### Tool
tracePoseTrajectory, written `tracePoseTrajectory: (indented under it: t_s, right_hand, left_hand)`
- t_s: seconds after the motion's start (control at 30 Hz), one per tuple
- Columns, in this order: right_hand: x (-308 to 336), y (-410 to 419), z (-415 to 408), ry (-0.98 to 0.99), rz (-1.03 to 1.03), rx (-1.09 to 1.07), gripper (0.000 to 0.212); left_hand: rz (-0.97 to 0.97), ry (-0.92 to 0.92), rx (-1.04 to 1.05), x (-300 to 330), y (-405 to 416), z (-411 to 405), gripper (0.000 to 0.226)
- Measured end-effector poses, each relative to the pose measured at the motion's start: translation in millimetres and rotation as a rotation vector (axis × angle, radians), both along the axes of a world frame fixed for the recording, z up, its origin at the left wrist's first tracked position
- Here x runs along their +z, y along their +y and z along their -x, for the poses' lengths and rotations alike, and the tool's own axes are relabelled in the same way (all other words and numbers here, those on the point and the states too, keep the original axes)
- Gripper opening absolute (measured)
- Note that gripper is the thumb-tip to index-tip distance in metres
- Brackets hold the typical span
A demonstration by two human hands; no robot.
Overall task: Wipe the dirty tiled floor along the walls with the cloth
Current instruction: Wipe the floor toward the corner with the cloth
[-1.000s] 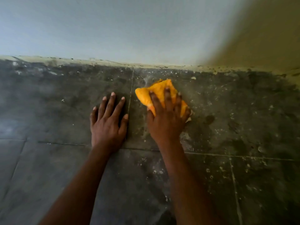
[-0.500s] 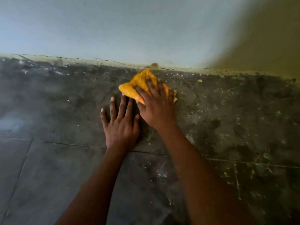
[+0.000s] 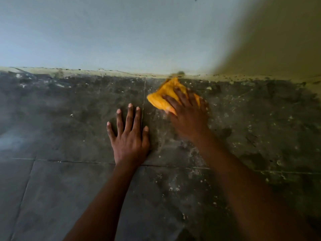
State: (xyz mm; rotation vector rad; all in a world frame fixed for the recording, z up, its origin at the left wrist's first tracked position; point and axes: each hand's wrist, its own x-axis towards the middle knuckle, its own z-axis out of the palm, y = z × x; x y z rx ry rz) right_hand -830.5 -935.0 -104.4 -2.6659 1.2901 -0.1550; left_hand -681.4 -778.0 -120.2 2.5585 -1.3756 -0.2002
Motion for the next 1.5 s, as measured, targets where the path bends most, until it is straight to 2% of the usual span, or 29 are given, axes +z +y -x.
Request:
tracePoseTrajectory:
  t_s: [0.07, 0.13, 0.2, 0.23, 0.3, 0.37, 0.43, 0.5, 0.57, 0.63, 0.7, 0.77, 0.83, 0.93, 1.0, 1.07, 1.13, 1.2, 1.27, 1.33, 1.4, 1.43, 1.5]
  right_hand:
    - [-2, -19, 60, 0.074, 0.078, -0.079, 0.061]
    - [0, -47, 97, 0.041, 0.018, -0.433, 0.062]
    - [-1, -71, 85, -0.057, -0.06, -0.748, 0.063]
    - [-5, -78, 65, -0.086, -0.065, -0.822, 0.065]
    - [-3, -70, 26, -0.123, -0.051, -0.766, 0.069]
    - [-6, -39, 13, -0.1, -0.024, -0.517, 0.068]
    - [-7, -1, 33, -0.061, -0.011, -0.259, 0.062]
    - [-4, 12, 73, -0.016, 0.009, -0.161, 0.059]
    - [-4, -4, 115, 0.047, 0.039, -0.261, 0.061]
    - [-4, -41, 150, 0.027, 0.006, -0.526, 0.062]
    - [-2, -75, 147, -0.076, -0.03, -0.765, 0.061]
    - [-6, -96, 115, -0.102, -0.029, -0.858, 0.063]
    - [-4, -93, 88, -0.1, -0.055, -0.791, 0.066]
    - [-8, -48, 92, -0.043, -0.038, -0.373, 0.064]
    - [-1, -14, 129, 0.012, -0.022, -0.174, 0.062]
    - [5, -4, 177, 0.076, -0.021, -0.188, 0.061]
    - [8, -27, 213, 0.108, -0.006, -0.408, 0.062]
    - [5, -69, 213, -0.006, -0.043, -0.705, 0.063]
    - [-1, -102, 186, -0.066, -0.079, -0.809, 0.064]
    - [-4, -101, 154, -0.05, -0.092, -0.651, 0.065]
    - [-7, -63, 141, 0.004, -0.072, -0.383, 0.064]
    - [-5, -36, 147, 0.029, -0.06, -0.261, 0.063]
    - [3, 9, 182, 0.046, -0.047, -0.174, 0.062]
  left_hand:
    - [-0.013, 0.011, 0.001, 2, -1, 1, 0.068]
    - [-0.01, 0.009, -0.001, 1, -1, 1, 0.068]
    - [-0.001, -0.005, -0.005, -1, 0, 0, 0.068]
    - [0.002, -0.012, -0.014, -4, -2, 0, 0.068]
    - [0.009, -0.01, -0.011, -5, -3, 0, 0.068]
    - [0.01, -0.015, -0.021, -5, 0, 0, 0.068]
    - [0.004, -0.013, -0.079, 0, -3, 5, 0.07]
    - [-0.015, 0.012, -0.2, 7, -19, 18, 0.075]
    - [-0.031, 0.041, -0.294, 12, -42, 40, 0.078]
    - [-0.051, 0.033, -0.313, 10, -62, 63, 0.078]
    - [-0.054, -0.01, -0.281, 3, -67, 70, 0.077]
    - [-0.041, -0.022, -0.274, -4, -68, 67, 0.077]
    - [-0.043, -0.018, -0.285, -5, -68, 66, 0.078]
    - [-0.045, -0.02, -0.274, 0, -69, 70, 0.079]
    - [-0.054, -0.008, -0.269, 7, -69, 74, 0.079]
    - [-0.059, 0.001, -0.282, 10, -68, 74, 0.079]
    - [-0.031, -0.005, -0.306, 12, -68, 72, 0.078]
    - [-0.006, -0.014, -0.32, 8, -68, 68, 0.077]
    - [-0.001, -0.017, -0.326, 0, -67, 68, 0.077]
    - [0.002, -0.015, -0.327, -4, -67, 68, 0.077]
    - [-0.008, -0.015, -0.337, -6, -69, 70, 0.077]
    - [-0.018, -0.02, -0.328, -3, -69, 71, 0.077]
    - [-0.032, -0.017, -0.309, 4, -70, 74, 0.077]
